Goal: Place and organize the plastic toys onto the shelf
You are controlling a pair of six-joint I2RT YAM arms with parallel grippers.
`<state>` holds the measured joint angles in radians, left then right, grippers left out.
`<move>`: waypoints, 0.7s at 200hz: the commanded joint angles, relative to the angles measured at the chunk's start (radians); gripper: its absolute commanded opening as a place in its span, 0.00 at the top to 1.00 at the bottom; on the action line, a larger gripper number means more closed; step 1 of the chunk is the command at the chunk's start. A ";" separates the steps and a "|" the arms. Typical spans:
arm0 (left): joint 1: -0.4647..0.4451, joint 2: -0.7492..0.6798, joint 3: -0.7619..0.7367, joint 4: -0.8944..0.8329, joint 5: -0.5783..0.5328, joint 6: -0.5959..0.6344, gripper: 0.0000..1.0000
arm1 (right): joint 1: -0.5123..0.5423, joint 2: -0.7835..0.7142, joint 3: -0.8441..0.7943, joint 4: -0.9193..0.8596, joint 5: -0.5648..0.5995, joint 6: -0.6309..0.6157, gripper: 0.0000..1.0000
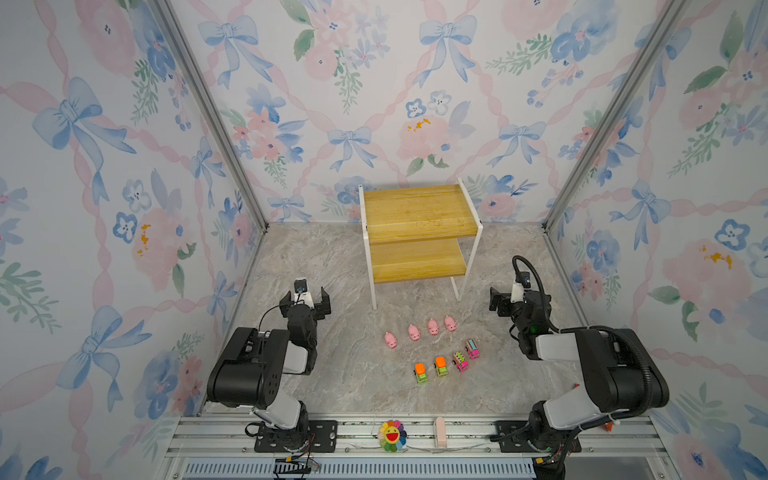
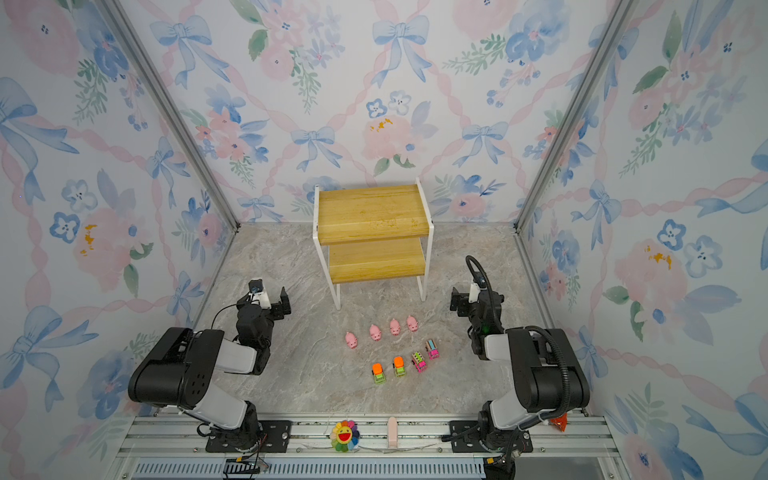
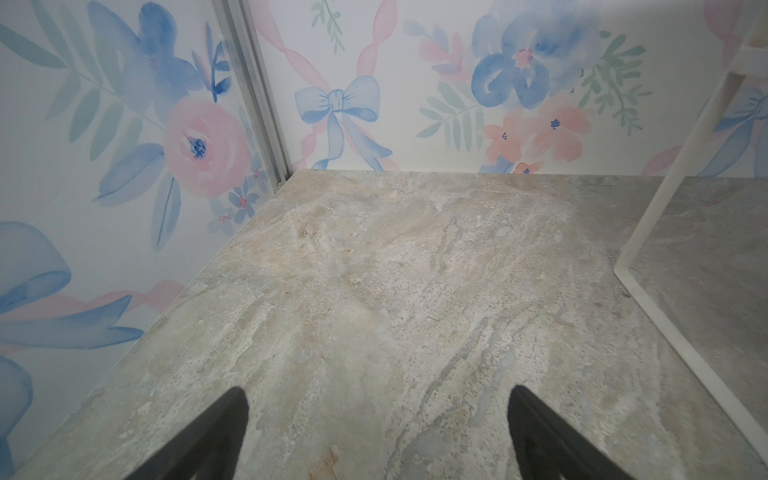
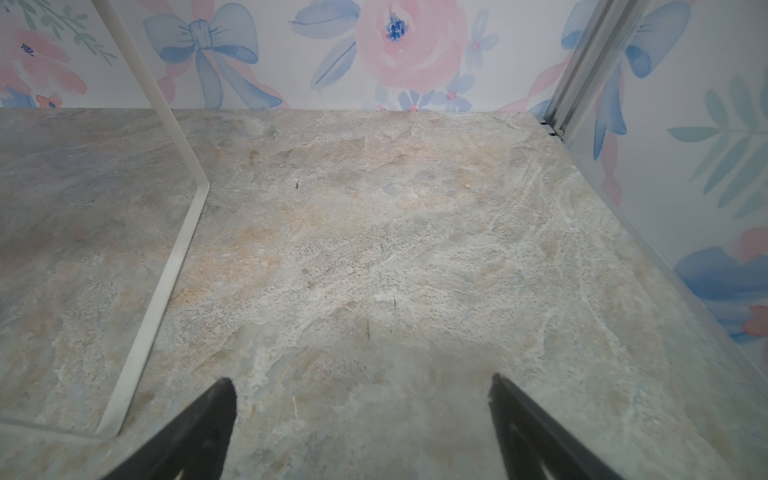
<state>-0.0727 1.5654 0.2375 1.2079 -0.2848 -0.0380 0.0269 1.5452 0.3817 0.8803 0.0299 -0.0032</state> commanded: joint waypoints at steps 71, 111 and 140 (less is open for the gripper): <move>-0.002 -0.004 -0.004 0.007 -0.012 -0.014 0.02 | -0.013 0.000 0.011 0.030 -0.028 0.014 0.03; -0.002 -0.004 -0.004 0.006 -0.011 -0.014 0.02 | -0.015 -0.134 0.096 -0.237 -0.052 0.003 0.01; -0.002 -0.004 -0.004 0.008 -0.011 -0.014 0.02 | 0.010 -0.261 0.125 -0.373 -0.073 0.000 0.01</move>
<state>-0.0727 1.5654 0.2375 1.2079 -0.2848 -0.0380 0.0196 1.3808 0.4622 0.6659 -0.0109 -0.0044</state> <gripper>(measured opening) 0.979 0.994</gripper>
